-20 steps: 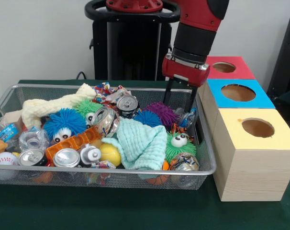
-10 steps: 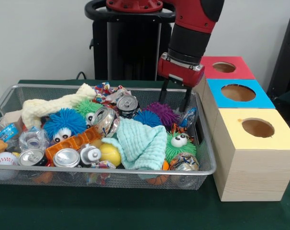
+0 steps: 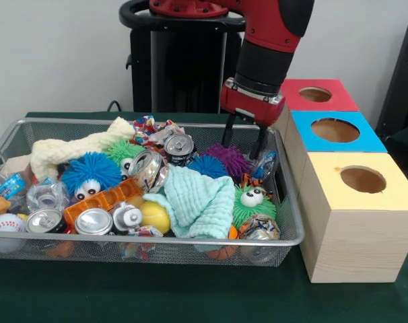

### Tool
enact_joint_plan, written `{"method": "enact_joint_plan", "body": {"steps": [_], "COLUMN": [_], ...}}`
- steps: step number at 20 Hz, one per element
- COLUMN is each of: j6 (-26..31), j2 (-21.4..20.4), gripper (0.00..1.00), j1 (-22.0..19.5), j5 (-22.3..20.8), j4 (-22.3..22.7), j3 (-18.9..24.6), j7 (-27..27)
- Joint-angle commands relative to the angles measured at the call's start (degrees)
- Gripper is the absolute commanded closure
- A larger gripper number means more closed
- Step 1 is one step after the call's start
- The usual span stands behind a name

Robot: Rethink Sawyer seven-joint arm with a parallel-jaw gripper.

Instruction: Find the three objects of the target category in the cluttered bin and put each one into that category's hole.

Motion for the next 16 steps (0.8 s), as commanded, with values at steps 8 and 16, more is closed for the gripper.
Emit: {"method": "enact_joint_plan", "body": {"steps": [8,16], "j6": [2.43,3.61], "j2": [3.48,3.95], "gripper": [0.0,0.0], "j1": [4.25,6.45], "j5": [0.48,0.93], "j4": [-0.19,-0.1], "j3": [0.64,2.28], "j7": [10.24,10.67]}}
